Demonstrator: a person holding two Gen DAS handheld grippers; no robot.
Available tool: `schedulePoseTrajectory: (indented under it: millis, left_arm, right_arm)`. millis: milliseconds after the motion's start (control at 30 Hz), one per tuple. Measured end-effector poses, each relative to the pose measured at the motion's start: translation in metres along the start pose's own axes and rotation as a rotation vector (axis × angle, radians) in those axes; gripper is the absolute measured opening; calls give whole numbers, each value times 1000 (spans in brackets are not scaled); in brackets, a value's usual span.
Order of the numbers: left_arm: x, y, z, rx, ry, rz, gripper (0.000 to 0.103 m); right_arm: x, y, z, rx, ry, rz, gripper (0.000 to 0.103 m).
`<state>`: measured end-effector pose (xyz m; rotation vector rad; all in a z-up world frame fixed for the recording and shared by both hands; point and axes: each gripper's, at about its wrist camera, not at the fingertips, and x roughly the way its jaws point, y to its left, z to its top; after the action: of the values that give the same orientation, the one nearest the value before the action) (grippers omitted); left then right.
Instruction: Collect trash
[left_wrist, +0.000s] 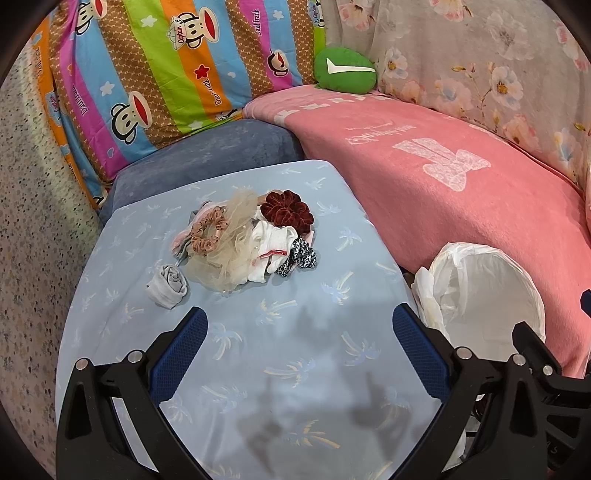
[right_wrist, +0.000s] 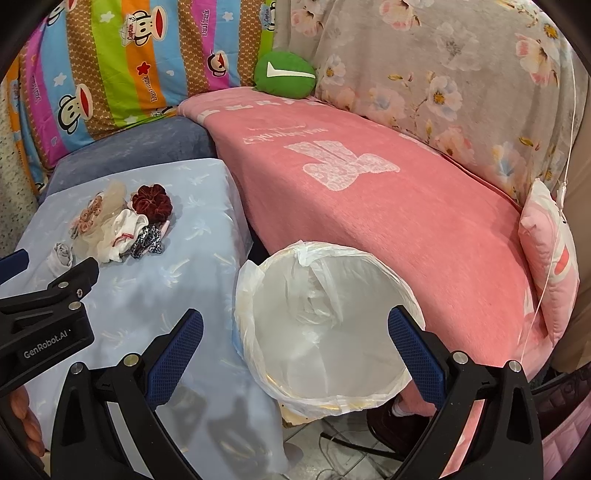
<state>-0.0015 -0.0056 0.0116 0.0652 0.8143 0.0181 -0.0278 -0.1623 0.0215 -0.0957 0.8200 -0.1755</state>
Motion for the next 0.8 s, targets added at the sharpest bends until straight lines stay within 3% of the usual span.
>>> schedulePoseTrajectory:
  millis: [800]
  left_arm:
    - [4, 13, -2, -22, 1, 11, 96]
  right_arm:
    - [0, 10, 8, 3, -7, 8, 97]
